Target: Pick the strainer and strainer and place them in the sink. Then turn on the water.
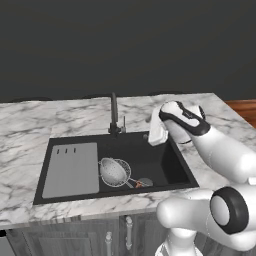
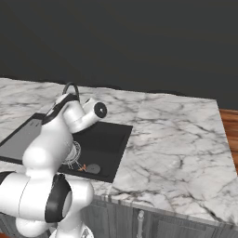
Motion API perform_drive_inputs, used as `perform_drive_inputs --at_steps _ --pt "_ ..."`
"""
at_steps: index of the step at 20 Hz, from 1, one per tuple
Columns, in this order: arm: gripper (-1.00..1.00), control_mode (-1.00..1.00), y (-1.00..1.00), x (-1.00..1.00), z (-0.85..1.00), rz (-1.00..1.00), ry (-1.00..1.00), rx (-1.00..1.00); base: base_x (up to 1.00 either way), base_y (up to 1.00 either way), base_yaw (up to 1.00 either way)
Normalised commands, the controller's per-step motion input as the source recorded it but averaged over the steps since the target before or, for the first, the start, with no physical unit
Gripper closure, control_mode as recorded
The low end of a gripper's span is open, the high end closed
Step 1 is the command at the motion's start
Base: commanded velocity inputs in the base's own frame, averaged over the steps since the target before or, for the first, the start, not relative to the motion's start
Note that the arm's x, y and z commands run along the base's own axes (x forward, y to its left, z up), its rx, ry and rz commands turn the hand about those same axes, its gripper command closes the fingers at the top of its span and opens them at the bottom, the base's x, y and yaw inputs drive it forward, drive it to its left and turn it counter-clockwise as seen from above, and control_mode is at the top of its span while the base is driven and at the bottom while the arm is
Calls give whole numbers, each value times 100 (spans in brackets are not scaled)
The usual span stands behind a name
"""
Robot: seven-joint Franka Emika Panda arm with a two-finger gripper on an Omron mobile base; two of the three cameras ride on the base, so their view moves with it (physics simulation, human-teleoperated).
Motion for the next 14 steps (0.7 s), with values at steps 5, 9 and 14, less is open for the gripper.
perform_drive_inputs --at_steps 5,9,14 --pt "-100 -100 0 31 0 -3 0 12 0 0 0" --pt "-100 -100 -1 32 0 -3 0 9 0 0 0" --pt "-100 -100 0 30 0 -3 0 5 0 0 0"
